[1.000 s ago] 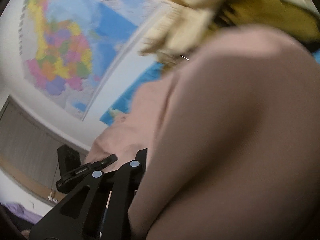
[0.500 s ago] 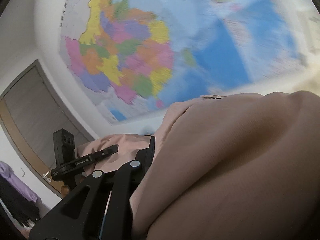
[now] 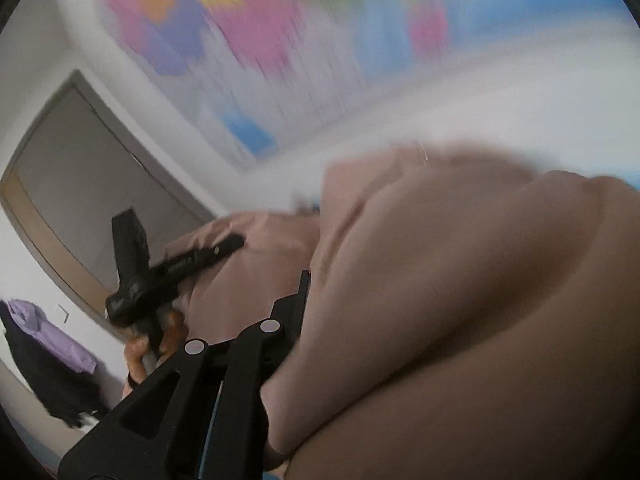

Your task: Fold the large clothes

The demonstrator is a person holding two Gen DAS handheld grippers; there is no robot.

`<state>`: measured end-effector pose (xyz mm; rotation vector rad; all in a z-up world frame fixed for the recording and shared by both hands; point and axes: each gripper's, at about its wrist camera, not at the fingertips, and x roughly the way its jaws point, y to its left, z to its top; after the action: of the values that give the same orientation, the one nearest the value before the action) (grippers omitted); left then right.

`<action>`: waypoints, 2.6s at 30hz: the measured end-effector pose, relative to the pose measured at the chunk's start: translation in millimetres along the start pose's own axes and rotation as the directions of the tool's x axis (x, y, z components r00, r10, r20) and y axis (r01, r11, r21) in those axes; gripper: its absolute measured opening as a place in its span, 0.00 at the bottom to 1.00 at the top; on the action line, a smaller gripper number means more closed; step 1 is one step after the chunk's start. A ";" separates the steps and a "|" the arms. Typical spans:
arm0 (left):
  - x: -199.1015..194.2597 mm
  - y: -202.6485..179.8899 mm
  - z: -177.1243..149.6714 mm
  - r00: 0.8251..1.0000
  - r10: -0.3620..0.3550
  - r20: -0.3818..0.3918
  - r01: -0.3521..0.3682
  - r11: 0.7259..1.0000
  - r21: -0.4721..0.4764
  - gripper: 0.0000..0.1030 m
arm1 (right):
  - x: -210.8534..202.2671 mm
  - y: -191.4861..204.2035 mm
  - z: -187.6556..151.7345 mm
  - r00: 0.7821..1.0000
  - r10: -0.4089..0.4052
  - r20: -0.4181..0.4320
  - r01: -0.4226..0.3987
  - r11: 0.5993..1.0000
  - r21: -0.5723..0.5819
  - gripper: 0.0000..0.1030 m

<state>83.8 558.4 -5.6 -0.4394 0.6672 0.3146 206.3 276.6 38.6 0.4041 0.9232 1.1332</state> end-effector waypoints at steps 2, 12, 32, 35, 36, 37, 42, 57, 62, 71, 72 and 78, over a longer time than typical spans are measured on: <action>17.1 18.5 -15.3 0.999 0.030 -0.024 -0.030 0.999 -0.012 0.08 | 25.5 -12.5 -18.1 0.995 -0.015 -0.102 0.018 0.999 0.031 0.15; 28.3 38.4 -28.4 0.998 -0.011 -0.054 0.009 0.999 -0.042 0.10 | -48.4 -38.5 -33.1 0.988 -0.084 -0.127 0.088 0.996 0.023 0.69; 17.0 30.0 -28.5 0.984 0.169 -0.061 -0.163 0.982 0.096 0.51 | -92.2 -41.2 -63.9 0.958 -0.236 -0.160 0.234 0.972 -0.032 0.31; 1.9 35.4 -29.0 0.982 0.180 -0.051 -0.175 0.981 0.087 0.51 | -106.4 -35.9 -63.1 0.955 -0.273 -0.117 0.268 0.962 -0.056 0.39; -5.1 39.1 -27.6 0.983 0.179 -0.049 -0.176 0.982 0.069 0.51 | -109.1 -35.4 -64.5 0.954 -0.281 -0.106 0.276 0.959 -0.064 0.39; -12.3 42.7 -26.1 0.985 0.168 -0.046 -0.166 0.985 0.048 0.51 | -112.2 -32.5 -63.7 0.953 -0.288 -0.095 0.282 0.957 -0.074 0.39; -41.9 41.0 -25.5 0.987 0.161 -0.023 -0.159 0.986 0.049 0.52 | -116.9 -7.7 -63.4 0.950 -0.310 -0.040 0.300 0.940 -0.164 0.40; -84.9 -8.0 -72.0 0.995 0.084 0.055 -0.092 0.984 0.153 0.69 | -41.7 16.9 -63.8 0.943 -0.317 -0.103 0.279 0.919 -0.279 0.42; -60.8 -51.5 -118.0 0.998 -0.053 -0.035 0.060 0.968 0.243 0.73 | -36.9 19.2 -66.3 0.940 -0.325 -0.104 0.282 0.912 -0.299 0.48; -39.7 -74.4 -145.9 0.996 0.023 -0.082 0.001 0.958 0.288 0.80 | -45.1 26.4 -75.2 0.925 -0.374 -0.060 0.329 0.872 -0.364 0.54; -37.9 -74.7 -145.6 0.996 0.030 -0.090 -0.002 0.957 0.288 0.80 | -42.6 25.9 -76.5 0.924 -0.377 -0.067 0.328 0.870 -0.368 0.54; -32.9 -68.9 -150.2 0.993 0.049 -0.111 -0.015 0.958 0.287 0.80 | -23.9 14.6 -84.5 0.910 -0.392 -0.139 0.317 0.870 -0.377 0.56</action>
<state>9.3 421.4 -69.4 -0.1712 0.8218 0.2194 127.4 247.2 9.5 -0.1800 0.9132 0.9789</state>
